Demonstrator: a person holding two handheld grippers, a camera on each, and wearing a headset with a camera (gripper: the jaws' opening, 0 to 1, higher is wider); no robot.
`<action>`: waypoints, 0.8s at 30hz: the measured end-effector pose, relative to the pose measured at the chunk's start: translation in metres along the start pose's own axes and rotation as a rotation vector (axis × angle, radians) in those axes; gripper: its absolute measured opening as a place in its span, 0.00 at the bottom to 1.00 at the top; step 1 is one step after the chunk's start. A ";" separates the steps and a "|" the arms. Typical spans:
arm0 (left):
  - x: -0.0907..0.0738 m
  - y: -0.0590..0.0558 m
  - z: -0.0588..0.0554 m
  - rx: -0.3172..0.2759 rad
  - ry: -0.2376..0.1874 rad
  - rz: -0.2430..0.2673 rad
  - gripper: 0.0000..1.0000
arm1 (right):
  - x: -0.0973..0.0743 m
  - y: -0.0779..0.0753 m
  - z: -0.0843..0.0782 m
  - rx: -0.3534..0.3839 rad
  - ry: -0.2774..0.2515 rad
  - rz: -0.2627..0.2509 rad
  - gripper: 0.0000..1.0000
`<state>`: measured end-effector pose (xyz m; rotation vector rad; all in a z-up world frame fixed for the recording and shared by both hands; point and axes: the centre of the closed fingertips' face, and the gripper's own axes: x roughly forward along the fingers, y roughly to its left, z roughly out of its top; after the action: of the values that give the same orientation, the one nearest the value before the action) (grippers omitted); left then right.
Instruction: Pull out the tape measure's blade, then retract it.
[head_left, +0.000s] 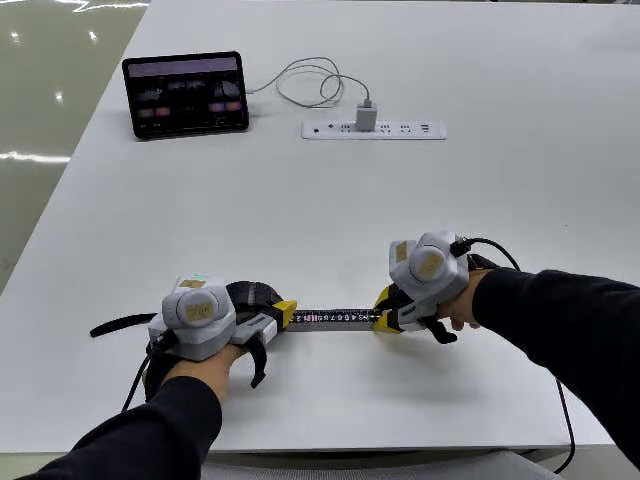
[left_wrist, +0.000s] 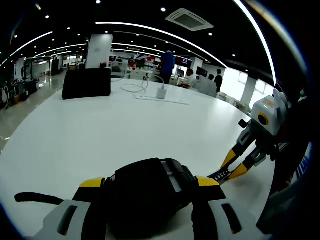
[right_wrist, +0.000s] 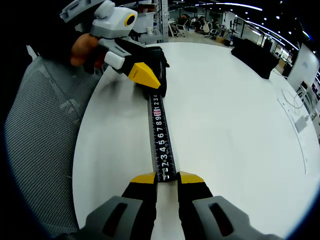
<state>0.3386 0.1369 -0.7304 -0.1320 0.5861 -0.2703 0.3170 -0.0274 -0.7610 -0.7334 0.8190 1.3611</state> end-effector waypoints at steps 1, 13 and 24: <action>-0.001 -0.001 -0.001 0.004 0.000 0.005 0.65 | 0.000 0.000 0.000 0.005 -0.001 0.000 0.11; -0.002 0.001 -0.005 0.010 0.053 0.104 0.65 | 0.000 -0.001 -0.001 0.013 -0.003 -0.015 0.11; -0.003 0.002 -0.005 0.005 0.067 0.058 0.63 | 0.003 0.001 0.005 0.021 -0.016 -0.013 0.11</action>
<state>0.3337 0.1389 -0.7335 -0.1012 0.6550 -0.2209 0.3165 -0.0216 -0.7610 -0.7093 0.8134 1.3434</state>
